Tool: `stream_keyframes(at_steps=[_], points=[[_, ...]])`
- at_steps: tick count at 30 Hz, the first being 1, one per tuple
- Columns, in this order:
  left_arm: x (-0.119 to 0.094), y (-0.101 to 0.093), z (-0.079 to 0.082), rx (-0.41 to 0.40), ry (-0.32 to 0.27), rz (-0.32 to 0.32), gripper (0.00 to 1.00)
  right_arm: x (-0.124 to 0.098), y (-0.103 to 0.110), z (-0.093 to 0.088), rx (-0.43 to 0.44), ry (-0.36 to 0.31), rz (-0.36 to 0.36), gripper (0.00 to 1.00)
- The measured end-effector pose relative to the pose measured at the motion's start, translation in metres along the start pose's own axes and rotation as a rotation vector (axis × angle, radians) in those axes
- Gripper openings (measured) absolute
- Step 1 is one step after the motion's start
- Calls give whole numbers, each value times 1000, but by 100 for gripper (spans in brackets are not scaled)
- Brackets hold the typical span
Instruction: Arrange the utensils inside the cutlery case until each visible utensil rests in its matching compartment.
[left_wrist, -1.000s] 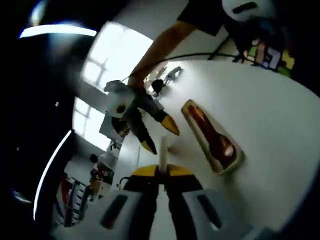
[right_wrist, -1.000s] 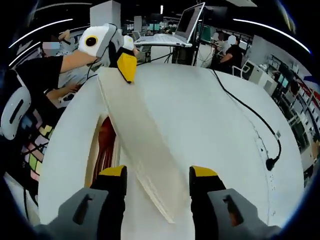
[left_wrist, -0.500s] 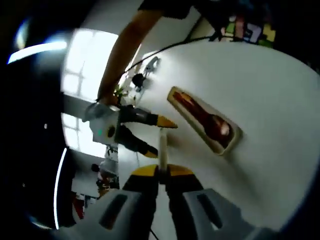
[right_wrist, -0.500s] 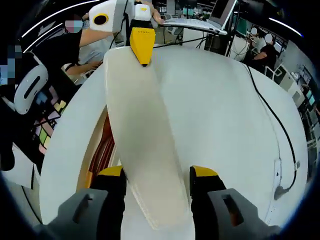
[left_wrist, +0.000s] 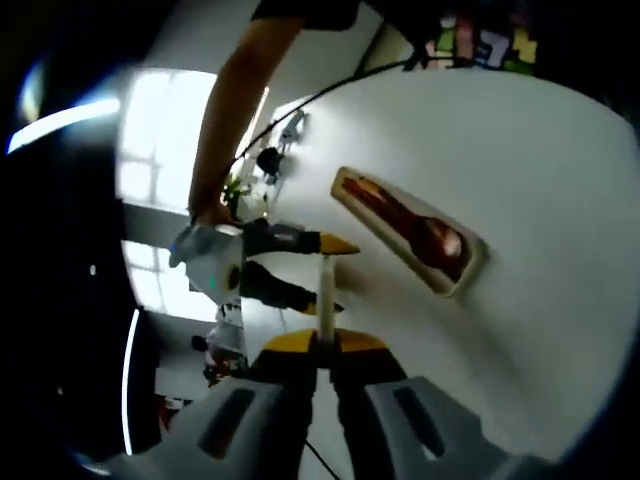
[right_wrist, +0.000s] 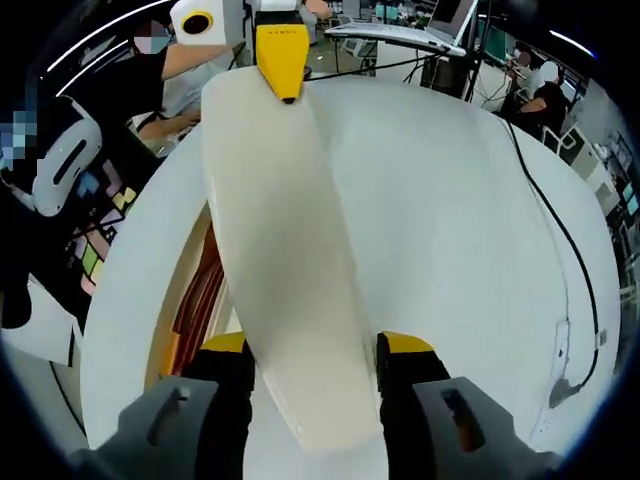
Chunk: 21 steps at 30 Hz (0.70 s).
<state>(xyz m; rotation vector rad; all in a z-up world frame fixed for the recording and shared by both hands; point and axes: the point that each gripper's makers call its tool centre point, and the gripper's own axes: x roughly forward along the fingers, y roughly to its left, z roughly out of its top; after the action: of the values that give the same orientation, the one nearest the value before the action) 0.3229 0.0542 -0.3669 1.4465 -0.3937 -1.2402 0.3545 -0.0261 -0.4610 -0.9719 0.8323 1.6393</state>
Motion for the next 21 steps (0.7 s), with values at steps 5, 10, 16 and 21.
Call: stream_keyframes(at_steps=[5,10,16,21], points=[[3,-2,-8,16,34,7,5,2,0,-2,29,46,-34,49],[6,-14,-32,-84,130,-21,7,4,-9,-2,79,34,-92,47],[9,-30,-51,-316,188,-78,33,9,-16,-4,120,20,-139,42],[16,-48,-57,-544,232,-157,51,9,-20,-3,170,23,-187,39]])
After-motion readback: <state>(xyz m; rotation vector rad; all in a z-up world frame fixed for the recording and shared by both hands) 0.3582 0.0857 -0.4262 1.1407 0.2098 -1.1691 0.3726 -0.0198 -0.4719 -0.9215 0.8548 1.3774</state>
